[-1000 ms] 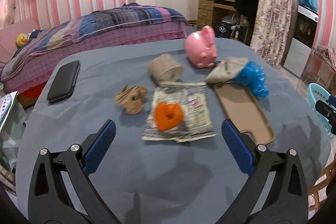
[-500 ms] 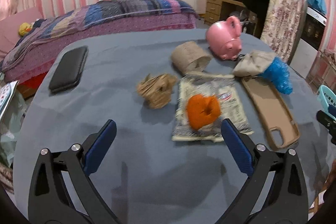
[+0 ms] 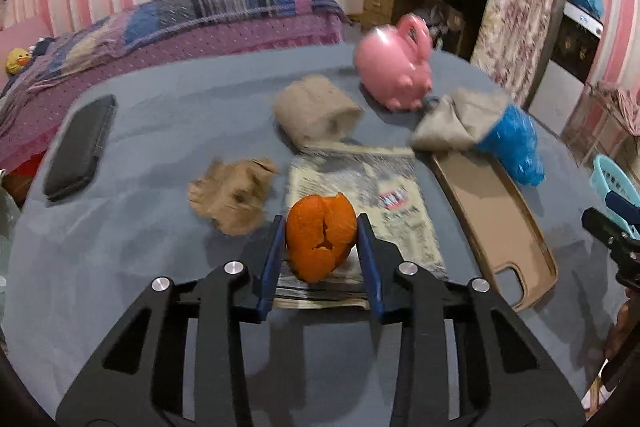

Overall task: Collect trash
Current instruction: 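Grasp the orange peel with the left gripper while the right grasps the blue plastic bag, then carry the orange peel and blue bag over the blue basket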

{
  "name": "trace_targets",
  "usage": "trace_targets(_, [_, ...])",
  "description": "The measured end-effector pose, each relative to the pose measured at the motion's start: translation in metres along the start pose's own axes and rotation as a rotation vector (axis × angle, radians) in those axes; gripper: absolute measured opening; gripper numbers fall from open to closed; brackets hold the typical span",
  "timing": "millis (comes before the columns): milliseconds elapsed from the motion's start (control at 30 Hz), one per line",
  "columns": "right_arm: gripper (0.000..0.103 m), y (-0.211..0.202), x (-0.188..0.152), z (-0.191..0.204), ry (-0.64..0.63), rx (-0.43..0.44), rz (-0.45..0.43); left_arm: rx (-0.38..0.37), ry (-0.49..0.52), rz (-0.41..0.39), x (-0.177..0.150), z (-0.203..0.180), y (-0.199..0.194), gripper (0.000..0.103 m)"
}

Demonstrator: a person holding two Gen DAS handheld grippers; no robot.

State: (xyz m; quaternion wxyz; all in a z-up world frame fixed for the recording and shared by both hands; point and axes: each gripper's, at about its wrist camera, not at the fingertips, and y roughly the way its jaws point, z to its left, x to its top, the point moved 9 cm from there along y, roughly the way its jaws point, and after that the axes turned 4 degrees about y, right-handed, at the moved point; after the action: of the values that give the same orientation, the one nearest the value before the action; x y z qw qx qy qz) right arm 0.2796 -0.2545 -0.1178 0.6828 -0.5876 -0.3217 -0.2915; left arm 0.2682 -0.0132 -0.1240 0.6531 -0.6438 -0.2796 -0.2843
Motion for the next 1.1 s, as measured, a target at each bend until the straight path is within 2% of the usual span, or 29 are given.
trace_targets(167, [0.095, 0.015, 0.015, 0.02, -0.053, 0.027, -0.004, 0.086, -0.03, -0.074, 0.006, 0.041, -0.019, 0.034])
trace_targets(300, [0.095, 0.035, 0.027, 0.034, -0.059, 0.055, 0.011, 0.138, -0.064, -0.069, 0.005, 0.071, -0.013, 0.034])
trace_targets(500, [0.079, 0.066, 0.041, 0.047, -0.073, 0.09, 0.06, 0.156, -0.145, -0.063, 0.003, 0.1, -0.002, 0.034])
trace_targets(533, [0.072, 0.071, 0.041, 0.049, -0.07, 0.111, 0.075, 0.163, -0.147, -0.054, 0.001, 0.101, 0.001, 0.034])
trace_targets(633, [0.032, 0.076, 0.04, 0.054, -0.078, 0.159, 0.096, 0.176, -0.136, -0.056, 0.002, 0.1, 0.001, 0.034])
trace_targets(667, [0.029, 0.073, 0.04, 0.054, -0.081, 0.163, 0.087, 0.178, -0.134, -0.057, 0.002, 0.099, 0.001, 0.034])
trace_targets(767, [0.024, 0.054, 0.04, 0.048, -0.09, 0.141, 0.043, 0.178, -0.142, -0.058, 0.002, 0.1, 0.001, 0.034])
trace_targets(967, [0.023, 0.008, 0.033, 0.021, -0.032, 0.105, -0.008, 0.192, -0.128, -0.065, 0.002, 0.101, -0.001, 0.034])
trace_targets(1100, [0.023, -0.024, 0.025, 0.006, -0.039, 0.07, -0.021, 0.202, -0.115, -0.087, 0.004, 0.095, -0.01, 0.034])
